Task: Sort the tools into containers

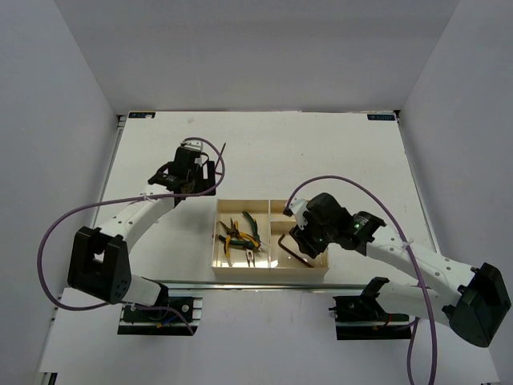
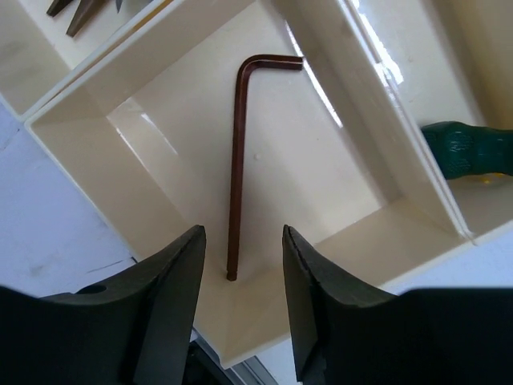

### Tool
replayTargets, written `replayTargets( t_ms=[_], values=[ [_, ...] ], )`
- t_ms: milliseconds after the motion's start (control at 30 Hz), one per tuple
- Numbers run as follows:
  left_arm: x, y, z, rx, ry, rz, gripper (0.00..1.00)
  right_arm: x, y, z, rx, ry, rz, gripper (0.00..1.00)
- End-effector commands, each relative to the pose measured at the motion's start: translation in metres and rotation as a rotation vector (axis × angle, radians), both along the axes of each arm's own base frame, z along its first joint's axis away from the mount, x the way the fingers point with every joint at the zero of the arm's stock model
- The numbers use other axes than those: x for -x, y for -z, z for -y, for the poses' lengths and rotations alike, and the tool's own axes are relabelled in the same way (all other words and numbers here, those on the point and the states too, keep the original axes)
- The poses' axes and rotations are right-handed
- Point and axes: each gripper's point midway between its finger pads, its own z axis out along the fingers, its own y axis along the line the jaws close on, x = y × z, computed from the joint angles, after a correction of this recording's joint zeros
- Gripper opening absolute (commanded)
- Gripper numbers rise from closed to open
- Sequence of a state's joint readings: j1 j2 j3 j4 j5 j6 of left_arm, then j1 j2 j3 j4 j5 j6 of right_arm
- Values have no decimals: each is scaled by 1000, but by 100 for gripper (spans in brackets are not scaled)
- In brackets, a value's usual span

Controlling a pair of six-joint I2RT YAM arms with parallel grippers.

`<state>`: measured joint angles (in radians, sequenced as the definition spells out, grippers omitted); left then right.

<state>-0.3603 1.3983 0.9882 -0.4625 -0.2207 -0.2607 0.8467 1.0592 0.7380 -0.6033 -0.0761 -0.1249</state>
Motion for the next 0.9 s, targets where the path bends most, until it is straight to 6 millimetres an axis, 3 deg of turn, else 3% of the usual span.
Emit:
replayTargets(
  t_ms=[0,200,233,400,433,533,600,633,700,733,767,833,867],
  values=[
    [-5,-2,6,2,17,-1,98,-22,-36,-11,-84,56,125,50],
    [-22,-4,15,-7,59,-5,95,-51,-75,-3,-217,233,326,51],
    [-25,5,16,-20,60,-32,95,-54,-79,-2,-241,261,340,53],
    [-48,14,29,-4,97,-62,90,-65,-92,12,-294,408,402,64],
    [-57,9,33,3,105,-44,89,-66,-92,15,-293,431,404,67],
    [-79,18,42,-10,130,-59,88,-71,-90,22,-293,522,397,72],
    [-89,20,46,-16,138,-68,88,-71,-87,22,-289,537,381,73],
    [-101,11,51,-10,141,-45,87,-71,-86,22,-286,546,376,74],
    [-113,24,55,-25,149,-71,86,-72,-83,22,-289,563,364,74],
    [-125,13,59,-18,150,-46,86,-74,-83,21,-297,571,364,74],
    [-130,25,61,-30,155,-70,86,-74,-82,21,-296,571,362,74],
    [-140,28,60,-35,152,-77,86,-76,-82,20,-296,569,363,75],
    [-151,20,64,-29,164,-53,86,-77,-81,19,-291,568,362,75]
  ],
)
